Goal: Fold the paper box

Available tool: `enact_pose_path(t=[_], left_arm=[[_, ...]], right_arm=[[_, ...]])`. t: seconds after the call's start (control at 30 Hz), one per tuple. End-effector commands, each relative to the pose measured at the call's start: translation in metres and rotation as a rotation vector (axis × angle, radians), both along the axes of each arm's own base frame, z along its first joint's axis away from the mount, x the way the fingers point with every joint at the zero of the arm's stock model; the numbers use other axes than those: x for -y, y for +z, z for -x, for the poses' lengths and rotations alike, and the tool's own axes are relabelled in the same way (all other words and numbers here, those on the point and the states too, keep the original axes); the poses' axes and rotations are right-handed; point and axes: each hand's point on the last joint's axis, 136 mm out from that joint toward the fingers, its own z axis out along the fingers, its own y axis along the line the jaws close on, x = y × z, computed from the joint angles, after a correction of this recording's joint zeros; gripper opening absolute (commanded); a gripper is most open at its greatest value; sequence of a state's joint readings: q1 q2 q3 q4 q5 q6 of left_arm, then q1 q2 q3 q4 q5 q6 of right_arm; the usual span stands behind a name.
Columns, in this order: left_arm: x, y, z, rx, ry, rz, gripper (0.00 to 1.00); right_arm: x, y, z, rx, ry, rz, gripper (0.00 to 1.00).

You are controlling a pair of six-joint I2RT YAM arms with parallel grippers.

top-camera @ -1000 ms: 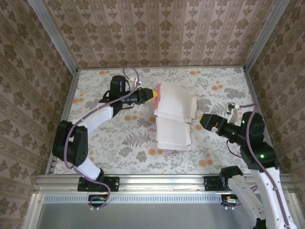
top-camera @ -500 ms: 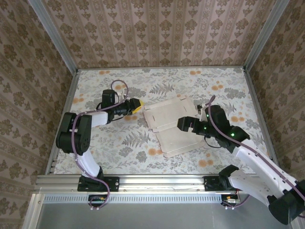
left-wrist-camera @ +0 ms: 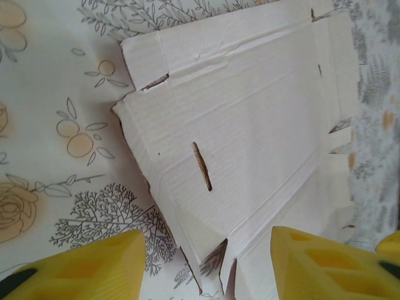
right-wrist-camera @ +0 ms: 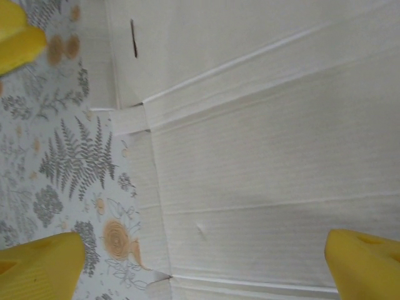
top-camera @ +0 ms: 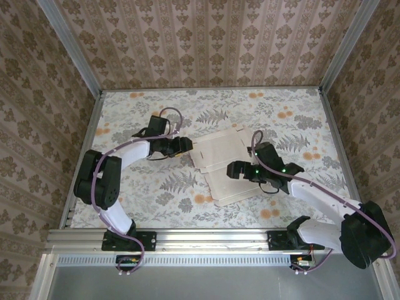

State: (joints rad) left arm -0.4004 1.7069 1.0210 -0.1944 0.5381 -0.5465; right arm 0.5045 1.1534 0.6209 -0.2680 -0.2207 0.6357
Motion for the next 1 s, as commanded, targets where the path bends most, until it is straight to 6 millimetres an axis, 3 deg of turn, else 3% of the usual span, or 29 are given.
enact_pose_path(t=[0.0, 0.2, 0.47, 0.97], left_arm=[[-0.011, -0.020, 0.003, -0.020, -0.013, -0.152, 0.54], [-0.009, -0.032, -0.001, -0.029, -0.021, -0.206, 0.52], [0.001, -0.032, -0.008, -0.037, -0.037, -0.180, 0.49], [-0.011, -0.038, -0.014, -0.192, -0.054, -0.233, 0.42]], right_arm=[[-0.009, -0.005, -0.002, 0.016, 0.020, -0.023, 1.00], [-0.006, -0.021, 0.001, -0.007, -0.003, -0.003, 1.00], [-0.002, -0.037, 0.010, -0.033, -0.024, 0.027, 1.00], [-0.008, -0.056, 0.022, -0.042, -0.010, 0.092, 1.00]])
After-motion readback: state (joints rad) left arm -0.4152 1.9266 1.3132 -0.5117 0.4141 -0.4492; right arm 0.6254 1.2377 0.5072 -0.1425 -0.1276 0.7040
